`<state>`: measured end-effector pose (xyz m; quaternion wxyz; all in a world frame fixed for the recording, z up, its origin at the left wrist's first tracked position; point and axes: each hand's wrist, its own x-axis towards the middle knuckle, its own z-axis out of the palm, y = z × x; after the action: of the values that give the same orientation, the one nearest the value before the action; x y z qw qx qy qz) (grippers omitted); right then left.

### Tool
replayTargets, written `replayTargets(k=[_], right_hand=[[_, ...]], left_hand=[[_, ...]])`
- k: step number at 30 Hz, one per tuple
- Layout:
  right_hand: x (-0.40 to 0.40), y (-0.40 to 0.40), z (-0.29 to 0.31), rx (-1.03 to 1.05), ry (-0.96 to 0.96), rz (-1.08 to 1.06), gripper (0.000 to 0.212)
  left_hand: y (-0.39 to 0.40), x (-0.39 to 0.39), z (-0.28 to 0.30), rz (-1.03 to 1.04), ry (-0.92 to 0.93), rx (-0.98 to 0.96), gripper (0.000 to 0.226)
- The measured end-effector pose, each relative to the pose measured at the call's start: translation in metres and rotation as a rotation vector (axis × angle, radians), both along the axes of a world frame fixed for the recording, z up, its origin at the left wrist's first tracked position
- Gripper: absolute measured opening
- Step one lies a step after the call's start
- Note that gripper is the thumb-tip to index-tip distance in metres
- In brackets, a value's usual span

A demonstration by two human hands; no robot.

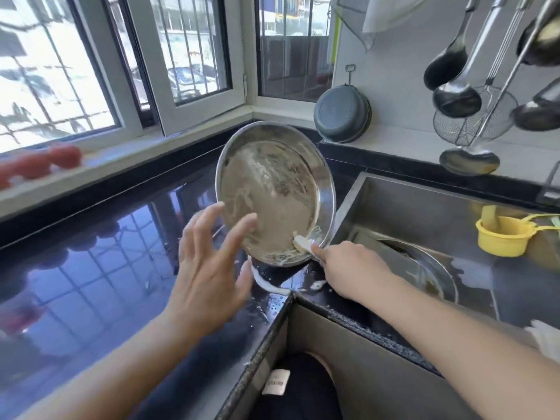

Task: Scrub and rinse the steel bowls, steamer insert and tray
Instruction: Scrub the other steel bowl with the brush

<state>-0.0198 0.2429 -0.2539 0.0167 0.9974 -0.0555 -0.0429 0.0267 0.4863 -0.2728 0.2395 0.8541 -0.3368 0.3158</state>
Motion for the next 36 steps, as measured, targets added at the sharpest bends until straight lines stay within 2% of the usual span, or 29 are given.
replayTargets(k=[2, 3, 5, 6, 7, 11, 14, 16, 20, 23, 26, 28, 31, 33, 36], right_hand=[[-0.001, 0.003, -0.001, -0.011, -0.018, 0.005, 0.056], [0.000, 0.002, -0.001, -0.003, -0.020, -0.001, 0.056], [0.003, -0.001, 0.000, 0.030, -0.013, -0.018, 0.055], [0.003, -0.002, 0.000, 0.044, -0.010, -0.029, 0.054], [0.003, -0.002, 0.001, 0.053, -0.012, -0.042, 0.053], [0.000, 0.011, 0.002, 0.175, 0.017, -0.032, 0.045], [-0.006, 0.021, 0.011, 0.301, 0.066, 0.025, 0.034], [-0.003, 0.012, 0.020, 0.277, 0.125, 0.039, 0.037], [0.003, -0.014, 0.019, 0.046, 0.097, -0.105, 0.041], [-0.008, -0.002, 0.015, 0.114, 0.069, -0.114, 0.040], [-0.028, 0.024, 0.016, 0.269, 0.031, 0.025, 0.040], [-0.029, 0.025, 0.007, 0.238, 0.007, 0.019, 0.041], [-0.026, 0.006, -0.001, 0.129, -0.008, -0.138, 0.045], [-0.035, 0.007, -0.001, 0.135, -0.041, -0.185, 0.044], [-0.047, 0.035, 0.001, 0.249, -0.111, -0.026, 0.044]], left_hand=[[-0.012, -0.003, -0.004, 0.042, 0.456, -0.477, 0.097], [-0.019, 0.005, 0.000, 0.054, 0.688, -0.675, 0.100], [-0.034, 0.026, 0.013, -0.011, 1.112, -0.960, 0.078], [-0.042, 0.035, 0.016, -0.052, 1.206, -1.005, 0.059], [-0.050, 0.042, 0.018, -0.050, 1.189, -1.003, 0.048], [-0.073, 0.040, 0.020, 0.056, 0.902, -0.935, 0.057], [-0.077, 0.036, 0.020, 0.049, 0.812, -0.923, 0.055], [-0.074, 0.038, 0.016, 0.027, 0.766, -0.893, 0.053], [-0.071, 0.038, 0.018, 0.015, 0.792, -0.888, 0.056], [-0.074, 0.033, 0.024, 0.012, 0.804, -0.918, 0.059], [-0.075, 0.029, 0.026, 0.026, 0.807, -0.943, 0.058], [-0.075, 0.026, 0.027, 0.036, 0.813, -0.950, 0.057], [-0.075, 0.022, 0.028, 0.032, 0.842, -0.951, 0.058], [-0.077, 0.020, 0.030, 0.032, 0.850, -0.950, 0.058], [-0.080, 0.019, 0.031, 0.040, 0.844, -0.941, 0.059]])
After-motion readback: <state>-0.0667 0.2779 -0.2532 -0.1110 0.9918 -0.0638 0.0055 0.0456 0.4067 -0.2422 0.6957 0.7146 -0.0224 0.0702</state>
